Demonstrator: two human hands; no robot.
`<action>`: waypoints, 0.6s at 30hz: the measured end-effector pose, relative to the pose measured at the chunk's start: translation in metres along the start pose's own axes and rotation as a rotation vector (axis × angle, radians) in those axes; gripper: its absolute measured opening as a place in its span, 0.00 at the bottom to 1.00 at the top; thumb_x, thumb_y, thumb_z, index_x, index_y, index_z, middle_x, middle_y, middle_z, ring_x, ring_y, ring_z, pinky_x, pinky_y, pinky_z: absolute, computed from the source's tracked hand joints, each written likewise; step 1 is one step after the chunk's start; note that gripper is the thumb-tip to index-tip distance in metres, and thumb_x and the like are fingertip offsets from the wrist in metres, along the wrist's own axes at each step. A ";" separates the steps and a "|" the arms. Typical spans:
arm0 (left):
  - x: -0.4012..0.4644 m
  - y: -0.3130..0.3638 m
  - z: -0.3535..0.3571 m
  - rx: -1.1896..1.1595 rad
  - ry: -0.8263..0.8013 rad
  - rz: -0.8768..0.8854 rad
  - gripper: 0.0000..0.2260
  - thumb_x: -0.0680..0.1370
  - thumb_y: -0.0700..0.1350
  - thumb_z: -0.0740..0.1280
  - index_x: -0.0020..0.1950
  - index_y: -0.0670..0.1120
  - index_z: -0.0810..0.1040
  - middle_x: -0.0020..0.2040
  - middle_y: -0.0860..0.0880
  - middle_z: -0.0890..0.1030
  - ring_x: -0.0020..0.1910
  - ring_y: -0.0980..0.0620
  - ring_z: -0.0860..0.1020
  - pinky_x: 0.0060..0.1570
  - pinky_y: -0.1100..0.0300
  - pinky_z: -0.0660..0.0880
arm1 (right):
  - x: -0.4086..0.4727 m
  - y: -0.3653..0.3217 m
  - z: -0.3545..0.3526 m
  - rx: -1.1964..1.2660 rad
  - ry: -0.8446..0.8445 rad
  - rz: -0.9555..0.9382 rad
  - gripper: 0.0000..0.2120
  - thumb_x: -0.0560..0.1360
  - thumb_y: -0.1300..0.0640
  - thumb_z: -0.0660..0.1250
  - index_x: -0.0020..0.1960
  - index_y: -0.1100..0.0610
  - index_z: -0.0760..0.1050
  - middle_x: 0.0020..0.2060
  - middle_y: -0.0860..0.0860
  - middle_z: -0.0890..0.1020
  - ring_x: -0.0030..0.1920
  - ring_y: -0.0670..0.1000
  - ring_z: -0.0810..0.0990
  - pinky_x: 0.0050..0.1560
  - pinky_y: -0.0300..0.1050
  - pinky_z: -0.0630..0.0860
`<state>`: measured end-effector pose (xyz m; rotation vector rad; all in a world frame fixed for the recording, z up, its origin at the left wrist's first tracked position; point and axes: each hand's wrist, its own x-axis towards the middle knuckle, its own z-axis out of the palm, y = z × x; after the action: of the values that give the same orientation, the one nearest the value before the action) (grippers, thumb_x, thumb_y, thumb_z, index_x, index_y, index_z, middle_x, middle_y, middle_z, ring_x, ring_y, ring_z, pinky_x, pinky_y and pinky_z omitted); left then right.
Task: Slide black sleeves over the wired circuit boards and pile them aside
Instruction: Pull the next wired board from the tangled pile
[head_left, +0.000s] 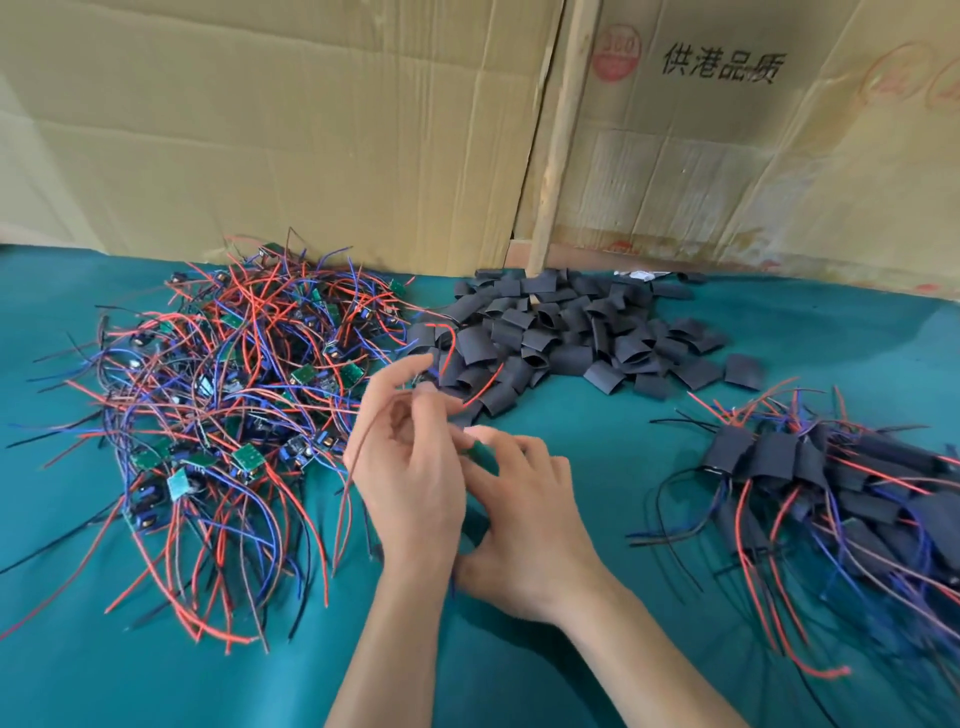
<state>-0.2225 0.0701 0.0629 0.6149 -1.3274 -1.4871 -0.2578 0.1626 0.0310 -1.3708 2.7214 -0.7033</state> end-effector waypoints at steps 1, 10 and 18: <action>0.000 0.001 -0.002 0.004 0.008 -0.006 0.10 0.79 0.37 0.62 0.52 0.49 0.80 0.37 0.47 0.84 0.27 0.48 0.80 0.26 0.61 0.72 | -0.001 -0.004 0.002 -0.023 0.001 -0.023 0.36 0.62 0.33 0.58 0.69 0.38 0.71 0.73 0.46 0.70 0.68 0.57 0.68 0.61 0.53 0.65; 0.004 0.013 -0.042 -0.025 -0.232 -0.095 0.12 0.80 0.29 0.60 0.52 0.46 0.75 0.42 0.39 0.82 0.31 0.51 0.80 0.28 0.62 0.75 | 0.001 -0.003 0.005 0.136 0.138 -0.049 0.13 0.71 0.42 0.71 0.53 0.45 0.82 0.51 0.41 0.81 0.53 0.53 0.76 0.52 0.52 0.70; -0.037 -0.015 -0.071 0.141 -0.352 0.009 0.14 0.76 0.43 0.59 0.57 0.52 0.80 0.49 0.51 0.82 0.40 0.46 0.82 0.36 0.53 0.77 | -0.004 0.009 0.003 0.468 0.354 0.202 0.10 0.73 0.61 0.76 0.42 0.51 0.77 0.34 0.42 0.81 0.36 0.44 0.77 0.40 0.34 0.72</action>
<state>-0.1525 0.0714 0.0211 0.4470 -1.7142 -1.5518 -0.2619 0.1690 0.0235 -0.9245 2.6170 -1.5617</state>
